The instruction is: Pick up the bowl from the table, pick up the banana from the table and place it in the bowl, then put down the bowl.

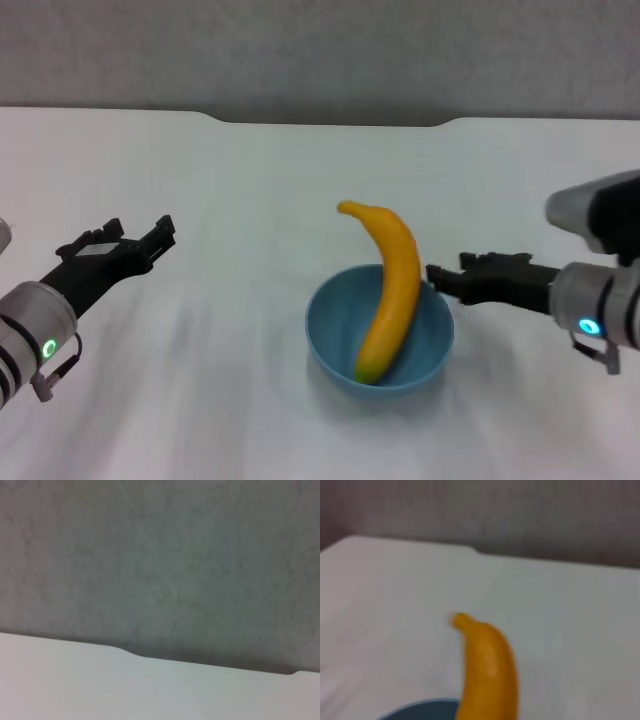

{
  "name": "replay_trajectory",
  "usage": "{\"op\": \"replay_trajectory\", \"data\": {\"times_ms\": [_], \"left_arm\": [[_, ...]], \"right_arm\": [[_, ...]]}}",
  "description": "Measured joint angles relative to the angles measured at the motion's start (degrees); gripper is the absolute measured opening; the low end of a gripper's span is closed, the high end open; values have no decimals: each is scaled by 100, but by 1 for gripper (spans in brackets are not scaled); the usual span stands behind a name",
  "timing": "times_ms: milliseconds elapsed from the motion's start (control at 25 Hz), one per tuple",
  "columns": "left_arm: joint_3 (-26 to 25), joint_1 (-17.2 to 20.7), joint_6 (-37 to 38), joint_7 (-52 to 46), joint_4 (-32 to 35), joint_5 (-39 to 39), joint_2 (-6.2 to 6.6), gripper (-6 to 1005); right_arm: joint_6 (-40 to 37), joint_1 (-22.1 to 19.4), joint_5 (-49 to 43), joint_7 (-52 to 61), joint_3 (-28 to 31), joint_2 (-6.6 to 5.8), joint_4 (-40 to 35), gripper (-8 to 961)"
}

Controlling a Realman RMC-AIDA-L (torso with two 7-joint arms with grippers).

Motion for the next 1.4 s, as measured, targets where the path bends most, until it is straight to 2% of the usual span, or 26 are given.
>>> {"op": "replay_trajectory", "data": {"times_ms": [160, 280, 320, 480, 640, 720, 840, 960, 1160, 1280, 1400], "left_arm": [[-5, 247, -187, 7, -295, 9, 8, 752], [-59, 453, -682, 111, -405, 26, 6, 752], [-89, 498, -923, 155, -398, 19, 6, 751], [-242, 573, -1627, 303, -222, -5, 6, 746], [-607, 472, -2382, 347, 343, -53, -10, 743], [-829, 337, -2820, 350, 824, -132, -6, 742], [-1135, 113, -3535, 369, 1519, -181, 10, 741], [-1392, -29, -3920, 498, 2015, -180, 10, 739], [-1397, -10, -3875, 1092, 2135, -170, -13, 738], [-1377, 39, -3871, 1471, 2145, -170, -23, 737], [-1370, 100, -3848, 1793, 2153, -201, -52, 737]], "right_arm": [[40, -729, -136, 3, 378, -1, 671, 451], [40, -1192, -145, -123, 685, -4, 1048, 508], [43, -1313, -134, -200, 779, -2, 1131, 557], [64, -1586, 63, -598, 940, 9, 1250, 751], [86, -1632, 662, -1372, 960, 22, 1073, 854], [30, -1641, 1114, -1854, 998, 27, 935, 905], [-77, -1661, 2062, -2746, 1125, 38, 615, 904], [-45, -1684, 3225, -3878, 1230, 43, 202, 903], [87, -1784, 5057, -5909, 1193, 65, -363, 903], [678, -1908, 6035, -7076, 1160, 86, -648, 903], [1928, -1975, 7154, -8340, 1143, 86, -1273, 903]]}}
